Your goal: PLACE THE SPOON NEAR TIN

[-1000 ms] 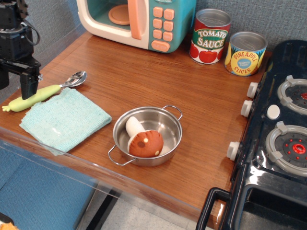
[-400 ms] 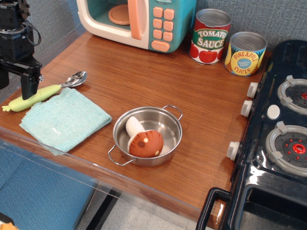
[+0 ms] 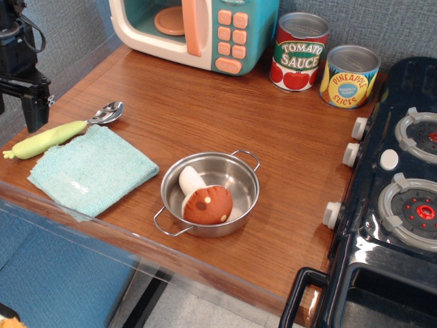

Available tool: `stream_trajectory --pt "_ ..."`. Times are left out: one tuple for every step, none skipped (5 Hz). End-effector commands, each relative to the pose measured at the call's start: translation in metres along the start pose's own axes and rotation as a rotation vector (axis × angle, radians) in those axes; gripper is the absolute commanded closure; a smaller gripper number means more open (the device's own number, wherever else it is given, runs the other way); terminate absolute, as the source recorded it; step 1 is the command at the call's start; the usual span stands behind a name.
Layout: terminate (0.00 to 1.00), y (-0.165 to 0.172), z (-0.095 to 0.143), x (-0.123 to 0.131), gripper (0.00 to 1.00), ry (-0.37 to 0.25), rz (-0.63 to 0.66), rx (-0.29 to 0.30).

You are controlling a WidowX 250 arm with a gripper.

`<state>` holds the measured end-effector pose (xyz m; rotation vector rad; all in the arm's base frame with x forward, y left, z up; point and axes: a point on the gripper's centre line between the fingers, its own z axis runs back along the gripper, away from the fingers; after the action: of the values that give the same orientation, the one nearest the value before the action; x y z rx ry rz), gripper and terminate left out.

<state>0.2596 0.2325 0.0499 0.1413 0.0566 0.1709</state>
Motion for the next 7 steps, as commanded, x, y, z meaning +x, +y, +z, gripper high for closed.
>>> stream_trajectory --pt "0.0 -0.006 0.007 0.009 0.0 -0.015 -0.015 0.002" --pt "0.0 -0.009 0.002 0.01 0.0 -0.004 -0.021 -0.002" --pt "0.0 -0.016 -0.005 0.013 0.0 0.001 -0.039 -0.011" --pt "0.0 -0.02 -0.007 0.015 0.0 0.006 -0.046 -0.007" --pt "0.0 -0.022 -0.015 0.017 0.0 0.03 -0.048 -0.008" --pt "0.0 -0.024 -0.022 0.02 0.0 0.048 -0.05 -0.011" --pt "0.0 -0.023 -0.025 0.02 1.0 0.05 -0.031 -0.016"
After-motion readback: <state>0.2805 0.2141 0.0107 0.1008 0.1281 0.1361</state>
